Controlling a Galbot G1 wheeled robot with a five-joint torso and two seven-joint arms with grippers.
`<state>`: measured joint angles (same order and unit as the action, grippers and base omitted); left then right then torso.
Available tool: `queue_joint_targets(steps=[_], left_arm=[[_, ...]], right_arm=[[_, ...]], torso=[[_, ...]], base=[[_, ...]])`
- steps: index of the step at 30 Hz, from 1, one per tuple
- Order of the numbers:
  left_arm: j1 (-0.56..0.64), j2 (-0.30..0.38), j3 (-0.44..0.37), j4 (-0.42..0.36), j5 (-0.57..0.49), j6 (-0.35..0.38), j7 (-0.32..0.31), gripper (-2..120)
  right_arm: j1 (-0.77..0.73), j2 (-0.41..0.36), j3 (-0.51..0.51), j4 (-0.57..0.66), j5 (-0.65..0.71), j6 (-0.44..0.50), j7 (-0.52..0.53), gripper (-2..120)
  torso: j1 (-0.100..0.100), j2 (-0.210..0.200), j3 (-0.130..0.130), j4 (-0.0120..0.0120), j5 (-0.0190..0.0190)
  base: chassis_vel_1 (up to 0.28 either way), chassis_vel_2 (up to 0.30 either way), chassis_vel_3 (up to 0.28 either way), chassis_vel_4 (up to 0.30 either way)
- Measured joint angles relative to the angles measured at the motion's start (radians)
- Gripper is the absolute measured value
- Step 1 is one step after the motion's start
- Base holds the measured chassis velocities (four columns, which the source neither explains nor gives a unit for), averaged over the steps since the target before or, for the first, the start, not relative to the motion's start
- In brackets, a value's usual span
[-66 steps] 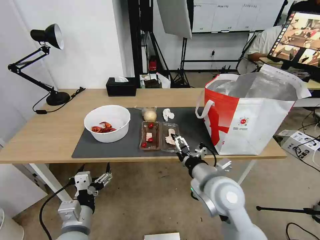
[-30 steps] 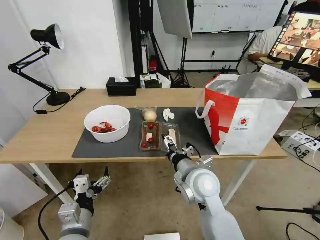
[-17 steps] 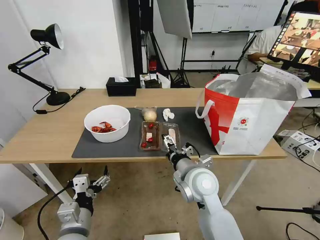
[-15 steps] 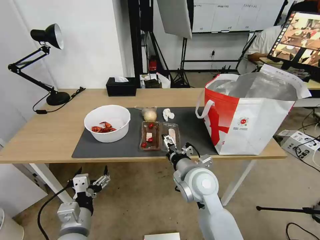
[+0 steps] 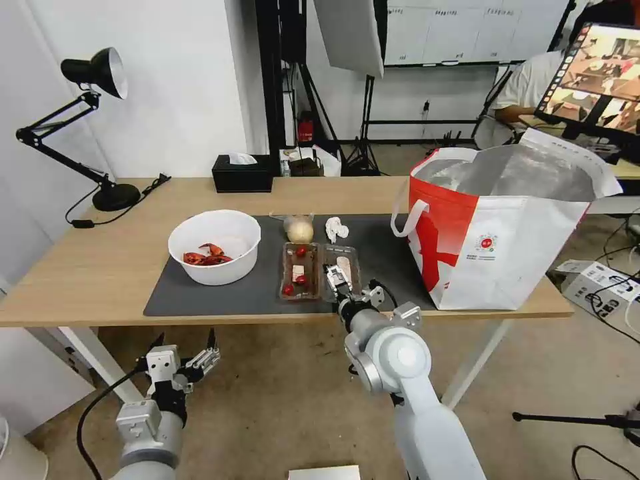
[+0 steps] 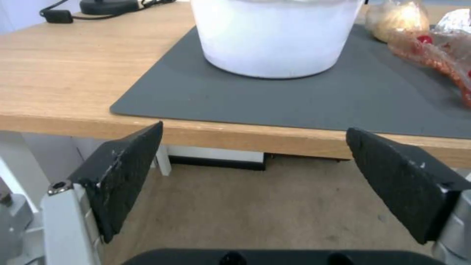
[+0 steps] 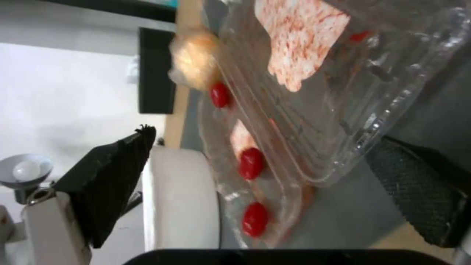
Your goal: Pick up the trash from the table and place it into the takeout bag.
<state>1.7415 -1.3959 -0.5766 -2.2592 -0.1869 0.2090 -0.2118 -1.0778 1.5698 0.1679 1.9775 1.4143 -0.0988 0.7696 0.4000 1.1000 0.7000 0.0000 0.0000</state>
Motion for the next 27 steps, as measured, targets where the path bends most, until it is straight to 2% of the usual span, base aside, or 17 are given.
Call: queue_joint_targets(steps=[4, 6, 14, 21, 27], left_arm=[[0.000, 0.002, -0.003, 0.000, -0.001, 0.000, -0.001, 100], [0.004, 0.002, -0.003, -0.001, -0.001, 0.000, -0.001, 100], [0.006, 0.003, -0.004, -0.005, -0.003, 0.001, -0.002, 100], [0.006, 0.003, -0.005, -0.005, -0.005, 0.001, -0.003, 100], [0.003, 0.005, -0.007, -0.005, -0.020, 0.000, -0.007, 100]], right_arm=[[-0.001, -0.003, -0.011, 0.012, -0.092, 0.001, -0.051, 100], [-0.006, -0.016, -0.025, 0.022, -0.190, 0.001, -0.104, 100], [0.003, -0.050, -0.044, 0.023, -0.308, 0.000, -0.222, 100], [0.016, -0.054, -0.051, 0.027, -0.294, -0.002, -0.245, 100], [0.064, -0.027, -0.080, -0.010, -0.177, -0.032, -0.214, 100]], torso=[[0.000, 0.000, 0.000, 0.0000, 0.0000], [0.000, 0.000, 0.000, 0.0000, 0.0000], [0.000, 0.000, 0.000, 0.0000, 0.0000], [0.000, 0.000, 0.000, 0.0000, 0.0000], [0.000, 0.000, 0.000, -0.0001, -0.0001]], base=[[0.000, 0.000, 0.000, 0.000], [0.000, 0.000, 0.000, 0.000], [0.000, 0.000, 0.000, 0.000], [0.000, 0.000, 0.000, 0.000], [0.000, 0.000, 0.000, 0.000]])
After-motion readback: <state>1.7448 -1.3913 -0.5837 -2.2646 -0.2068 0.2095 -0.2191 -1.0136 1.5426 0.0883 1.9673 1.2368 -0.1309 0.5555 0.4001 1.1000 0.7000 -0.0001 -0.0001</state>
